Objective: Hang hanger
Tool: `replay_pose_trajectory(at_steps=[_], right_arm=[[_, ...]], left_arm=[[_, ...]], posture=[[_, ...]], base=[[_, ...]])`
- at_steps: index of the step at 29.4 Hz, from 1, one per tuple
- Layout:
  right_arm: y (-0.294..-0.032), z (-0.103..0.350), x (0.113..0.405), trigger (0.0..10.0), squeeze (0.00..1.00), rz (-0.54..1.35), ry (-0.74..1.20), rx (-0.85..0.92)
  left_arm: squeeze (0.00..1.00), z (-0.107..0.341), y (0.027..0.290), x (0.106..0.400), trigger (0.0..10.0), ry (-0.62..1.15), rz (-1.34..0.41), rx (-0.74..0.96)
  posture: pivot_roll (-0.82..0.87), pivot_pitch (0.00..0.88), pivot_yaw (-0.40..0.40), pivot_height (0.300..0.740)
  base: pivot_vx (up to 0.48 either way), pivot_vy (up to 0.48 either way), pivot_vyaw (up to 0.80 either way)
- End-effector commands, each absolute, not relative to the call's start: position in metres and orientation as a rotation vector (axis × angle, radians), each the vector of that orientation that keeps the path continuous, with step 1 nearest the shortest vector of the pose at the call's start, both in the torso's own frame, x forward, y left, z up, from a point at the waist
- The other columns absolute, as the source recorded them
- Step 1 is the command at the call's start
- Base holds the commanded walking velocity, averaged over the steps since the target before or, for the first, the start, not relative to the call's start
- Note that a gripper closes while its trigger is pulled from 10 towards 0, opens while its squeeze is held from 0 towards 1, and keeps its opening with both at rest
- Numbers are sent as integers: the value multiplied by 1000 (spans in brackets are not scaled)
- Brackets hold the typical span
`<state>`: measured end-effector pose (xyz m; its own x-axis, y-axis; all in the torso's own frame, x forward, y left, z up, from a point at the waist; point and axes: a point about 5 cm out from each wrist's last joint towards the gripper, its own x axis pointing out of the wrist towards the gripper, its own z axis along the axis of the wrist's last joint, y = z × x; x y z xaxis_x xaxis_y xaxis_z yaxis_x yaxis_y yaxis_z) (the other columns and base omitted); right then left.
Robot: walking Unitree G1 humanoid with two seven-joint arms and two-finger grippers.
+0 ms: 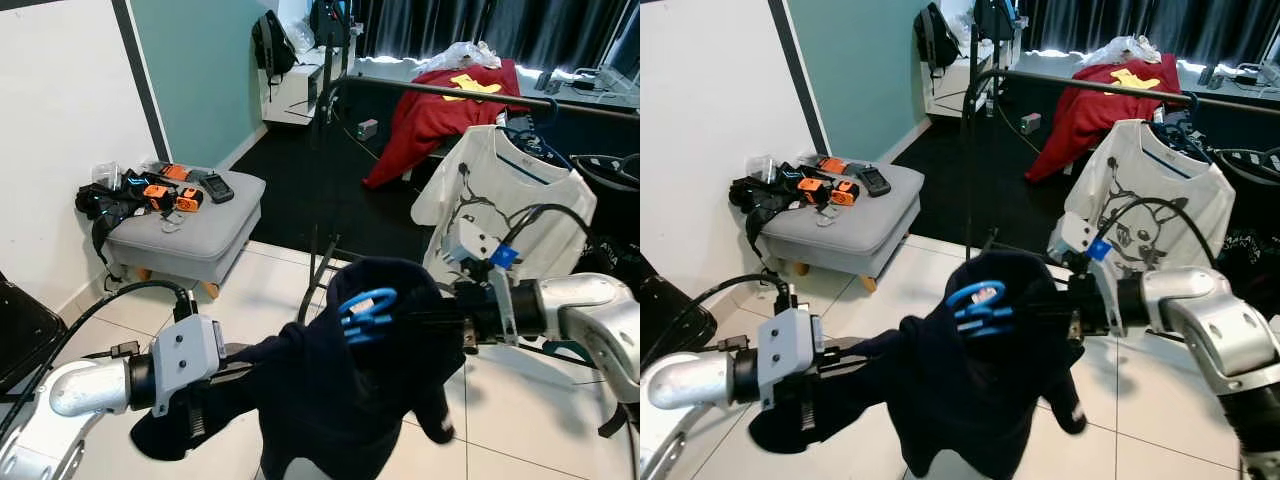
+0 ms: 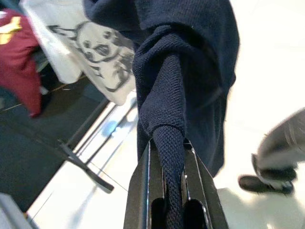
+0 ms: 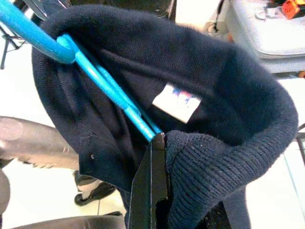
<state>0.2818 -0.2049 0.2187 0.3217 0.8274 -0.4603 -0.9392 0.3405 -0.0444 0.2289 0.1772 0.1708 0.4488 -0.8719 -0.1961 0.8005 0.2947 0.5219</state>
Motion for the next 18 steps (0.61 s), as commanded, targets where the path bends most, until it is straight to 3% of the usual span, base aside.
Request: replay_pose_trajectory(at_steps=[1,7,12,18], right_arm=[[-210,230,284,10000,0,1190,355,-356],[-208,231,281,10000,0,1243,369,-356],[-177,235,261,10000,0,1516,345,-250],[-163,234,245,10000,0,1668,360,-208]], left_arm=[[0,178,178,225,10000,-153,-1172,650],[0,187,177,224,10000,-166,-1251,670],[0,188,163,229,10000,-203,-1318,679],[0,188,161,236,10000,-228,-1307,689]], posture=[[-96,13,-6,740],[-97,10,-7,740],[-109,0,2,740],[-114,0,0,740]], base=[[0,0,0],[0,0,0],[0,0,0],[0,0,0]])
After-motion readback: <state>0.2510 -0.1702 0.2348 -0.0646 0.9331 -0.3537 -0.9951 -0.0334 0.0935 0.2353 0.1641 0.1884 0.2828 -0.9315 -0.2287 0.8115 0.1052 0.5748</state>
